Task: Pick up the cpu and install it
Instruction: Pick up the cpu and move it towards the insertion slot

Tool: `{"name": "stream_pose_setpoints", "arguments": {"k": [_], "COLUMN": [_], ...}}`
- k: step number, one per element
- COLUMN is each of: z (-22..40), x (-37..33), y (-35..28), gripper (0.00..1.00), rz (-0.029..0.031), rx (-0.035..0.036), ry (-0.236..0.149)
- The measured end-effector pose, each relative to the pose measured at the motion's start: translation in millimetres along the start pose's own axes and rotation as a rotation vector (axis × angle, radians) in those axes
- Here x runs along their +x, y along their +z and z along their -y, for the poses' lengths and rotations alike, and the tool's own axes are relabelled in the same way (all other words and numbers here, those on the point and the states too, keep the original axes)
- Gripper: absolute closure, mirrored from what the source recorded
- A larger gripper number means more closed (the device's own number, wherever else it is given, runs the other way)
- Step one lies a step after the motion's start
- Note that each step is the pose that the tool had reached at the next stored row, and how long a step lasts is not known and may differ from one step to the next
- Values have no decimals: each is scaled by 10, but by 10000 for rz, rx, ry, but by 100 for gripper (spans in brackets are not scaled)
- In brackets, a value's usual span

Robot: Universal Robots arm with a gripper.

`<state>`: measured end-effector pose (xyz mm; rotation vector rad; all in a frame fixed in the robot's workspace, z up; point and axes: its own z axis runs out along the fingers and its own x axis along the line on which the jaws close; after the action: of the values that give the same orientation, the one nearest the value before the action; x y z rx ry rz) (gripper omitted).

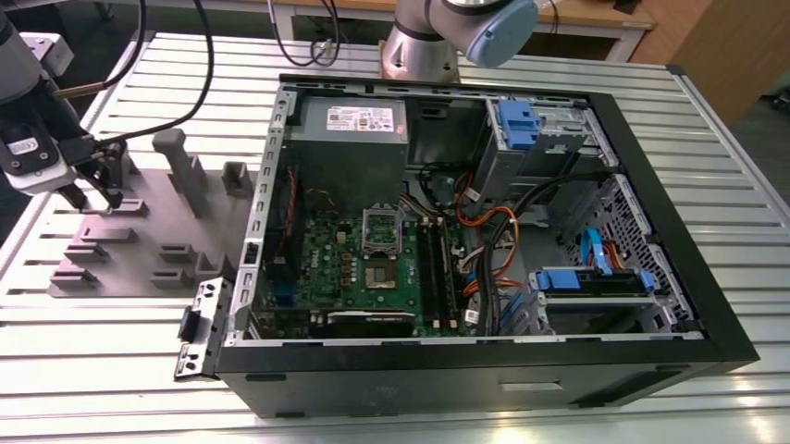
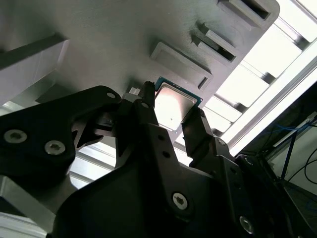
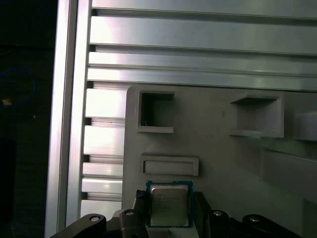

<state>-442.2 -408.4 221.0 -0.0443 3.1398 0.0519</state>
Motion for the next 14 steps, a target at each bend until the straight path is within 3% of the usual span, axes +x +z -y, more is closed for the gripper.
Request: {"name": "stream_pose_setpoints", "arguments": {"k": [14], "z": [-1], "x": [0], "y": [-31], "gripper": [53], "rz": [-1], "rx": [3], "ry": [0]}}
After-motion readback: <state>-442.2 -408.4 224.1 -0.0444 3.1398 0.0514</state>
